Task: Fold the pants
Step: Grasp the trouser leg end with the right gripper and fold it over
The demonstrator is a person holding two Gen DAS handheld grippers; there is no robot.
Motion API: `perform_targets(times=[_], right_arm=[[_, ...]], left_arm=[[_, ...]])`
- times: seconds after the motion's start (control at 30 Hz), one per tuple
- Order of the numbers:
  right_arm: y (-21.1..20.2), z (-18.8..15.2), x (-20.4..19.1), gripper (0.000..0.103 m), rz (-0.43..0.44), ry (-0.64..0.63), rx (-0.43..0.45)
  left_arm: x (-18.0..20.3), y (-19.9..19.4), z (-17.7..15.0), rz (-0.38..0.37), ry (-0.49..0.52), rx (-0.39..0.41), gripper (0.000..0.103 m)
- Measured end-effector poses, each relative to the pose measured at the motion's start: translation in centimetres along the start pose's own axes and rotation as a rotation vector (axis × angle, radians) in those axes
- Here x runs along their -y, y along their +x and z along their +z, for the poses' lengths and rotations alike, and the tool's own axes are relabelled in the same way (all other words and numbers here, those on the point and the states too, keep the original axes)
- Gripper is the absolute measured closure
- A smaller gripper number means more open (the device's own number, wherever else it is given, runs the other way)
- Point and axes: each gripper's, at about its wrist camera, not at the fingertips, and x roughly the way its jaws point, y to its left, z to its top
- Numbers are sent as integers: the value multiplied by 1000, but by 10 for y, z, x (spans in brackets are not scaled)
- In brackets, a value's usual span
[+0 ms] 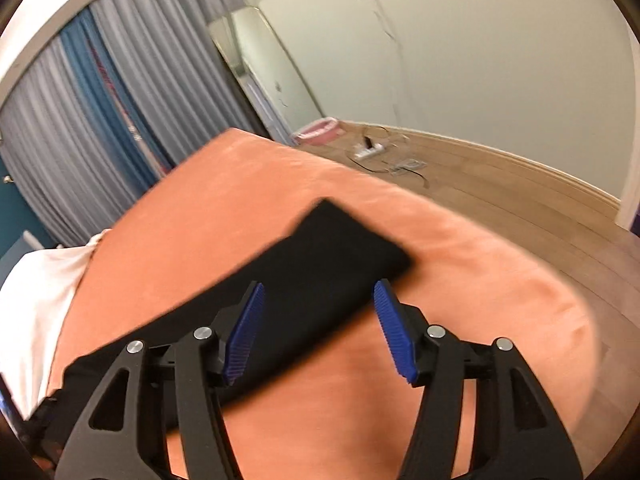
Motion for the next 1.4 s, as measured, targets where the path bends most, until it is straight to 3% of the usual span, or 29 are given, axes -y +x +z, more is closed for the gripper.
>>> perform_targets(times=[0.1, 0.23, 0.37, 0.43, 0.53, 0.67, 0.97, 1.07, 1.2, 1.4], right_arm=[[17, 7, 24, 46, -8, 72, -51], [47, 4, 36, 40, 63, 196, -113], [52, 3, 25, 34, 65, 159, -71], [62, 6, 20, 37, 88, 147, -75], [70, 10, 18, 44, 107, 138, -81], [82, 7, 18, 84, 178, 165, -111], [75, 10, 7, 86, 125, 128, -104], [61, 17, -19, 87, 132, 86, -69], [38, 23, -86, 88, 242, -8, -49], [10, -13, -241, 88, 473, -266, -99]], left_arm=[[-35, -26, -5, 21, -82, 57, 15], [-66, -44, -13, 61, -135, 128, 15], [-68, -27, -21, 117, -111, 118, 14], [-66, -12, -24, 120, -108, 61, 14], [-62, 3, -29, 115, -97, -6, 14], [-53, 5, -30, 139, -54, -10, 14], [-46, 5, -29, 138, -11, -14, 14], [-55, 4, -27, 127, -39, -18, 14], [-62, 1, -24, 114, -76, -15, 14], [-75, -8, -20, 89, -130, 4, 14]])
